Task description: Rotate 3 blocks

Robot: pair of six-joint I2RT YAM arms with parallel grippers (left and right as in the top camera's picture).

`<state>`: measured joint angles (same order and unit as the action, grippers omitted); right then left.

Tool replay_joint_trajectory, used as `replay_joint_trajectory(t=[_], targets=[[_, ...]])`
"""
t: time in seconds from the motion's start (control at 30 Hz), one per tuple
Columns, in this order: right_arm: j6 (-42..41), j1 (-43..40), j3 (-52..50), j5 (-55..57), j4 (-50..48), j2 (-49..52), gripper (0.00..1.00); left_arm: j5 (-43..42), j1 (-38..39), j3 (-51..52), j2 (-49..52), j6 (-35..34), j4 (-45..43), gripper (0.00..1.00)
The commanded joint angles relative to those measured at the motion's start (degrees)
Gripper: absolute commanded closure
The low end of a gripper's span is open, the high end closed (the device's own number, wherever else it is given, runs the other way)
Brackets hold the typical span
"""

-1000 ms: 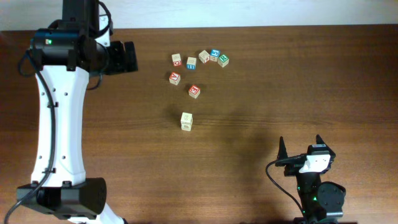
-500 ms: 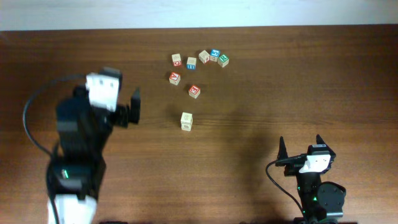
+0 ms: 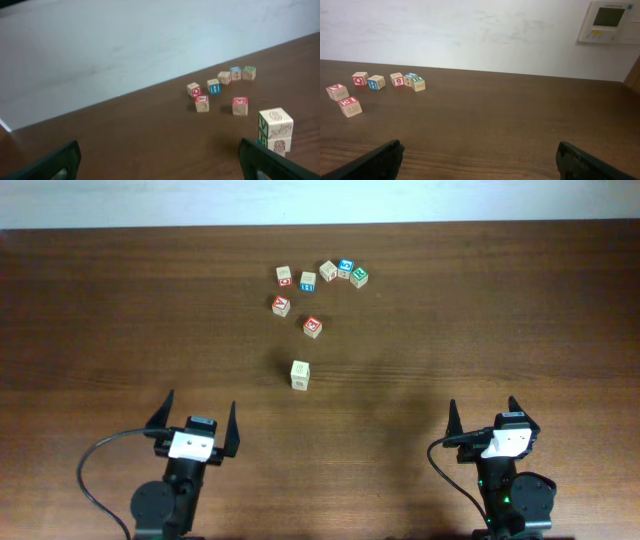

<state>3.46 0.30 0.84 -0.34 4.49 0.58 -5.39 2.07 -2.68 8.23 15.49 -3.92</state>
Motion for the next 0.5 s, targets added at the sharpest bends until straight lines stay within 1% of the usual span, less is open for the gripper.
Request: replay_joint_trajectory(t=[0.0, 0.07, 0.13, 0.2, 0.47], targets=[[0.13, -0.31, -0.52, -0.52, 0.00, -0.37, 0.02, 0.28, -0.37, 2.25, -3.13, 0.90, 0.74, 0.01], [0.13, -0.33, -0.52, -0.52, 0.00, -0.37, 0.02, 1.49, -0.37, 2.21, -4.33, 0.92, 3.50, 0.01], [0.13, -0.33, -0.52, -0.52, 0.02, -0.37, 0.02, 2.64, -0.37, 2.21, -6.51, 0.92, 8.28, 0.01], [0.13, -0.33, -0.52, -0.52, 0.00, -0.37, 0.02, 2.86, -0.33, 2.21, -8.07, 0.70, 8.37, 0.01], [0.13, -0.33, -0.52, -0.52, 0.00, -0.37, 0.02, 3.23, -0.37, 2.19, -7.89, 0.66, 8.50, 0.01]])
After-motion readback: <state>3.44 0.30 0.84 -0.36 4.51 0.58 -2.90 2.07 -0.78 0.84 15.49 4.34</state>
